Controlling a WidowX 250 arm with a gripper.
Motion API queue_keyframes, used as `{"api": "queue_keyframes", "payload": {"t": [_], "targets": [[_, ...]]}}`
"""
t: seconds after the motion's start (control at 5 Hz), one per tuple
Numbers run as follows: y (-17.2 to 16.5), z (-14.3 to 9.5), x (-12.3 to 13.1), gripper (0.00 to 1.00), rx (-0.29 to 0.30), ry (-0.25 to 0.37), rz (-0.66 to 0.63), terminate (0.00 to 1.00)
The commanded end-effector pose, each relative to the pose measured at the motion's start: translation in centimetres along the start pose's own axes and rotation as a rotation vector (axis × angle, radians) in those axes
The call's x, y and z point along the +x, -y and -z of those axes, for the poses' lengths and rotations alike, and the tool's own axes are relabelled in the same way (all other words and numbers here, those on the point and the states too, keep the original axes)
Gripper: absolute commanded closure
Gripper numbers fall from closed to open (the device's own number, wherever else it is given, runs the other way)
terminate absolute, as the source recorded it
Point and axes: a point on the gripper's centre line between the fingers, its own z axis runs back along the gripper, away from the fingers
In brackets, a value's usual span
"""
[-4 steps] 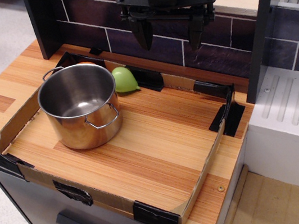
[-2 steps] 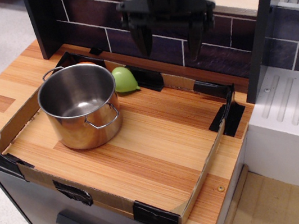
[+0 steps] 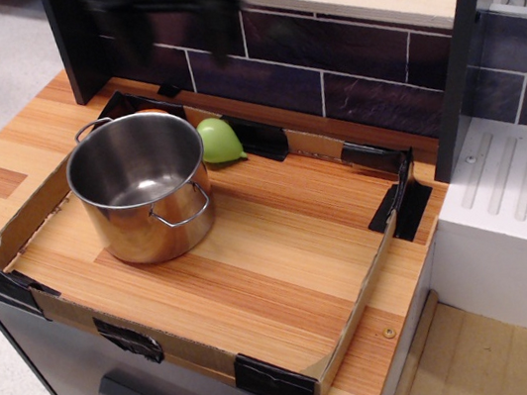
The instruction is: Topple metal pot
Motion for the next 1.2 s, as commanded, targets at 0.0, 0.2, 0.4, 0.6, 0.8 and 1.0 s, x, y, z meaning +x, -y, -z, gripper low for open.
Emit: {"api": "queue_keyframes", "payload": {"t": [0.0, 0.2, 0.4, 0.6, 0.8, 1.0], "targets": [[-6.0, -1.9, 1.2, 0.0, -0.103, -0.074, 0.075, 0.0], [-8.4, 0.3, 0.6, 0.0, -0.174, -0.153, 0.124, 0.0], [-9.1, 2.6, -1.5, 0.0, -0.263, -0.213, 0.155, 0.0], [-8.7, 3.1, -2.7, 0.0, -0.294, -0.238, 0.157, 0.0], [-8.2, 4.1, -3.0, 0.0, -0.283, -0.258, 0.16, 0.0], [-8.1, 4.9, -2.5, 0.0, -0.267, -0.248, 0.163, 0.0]]}}
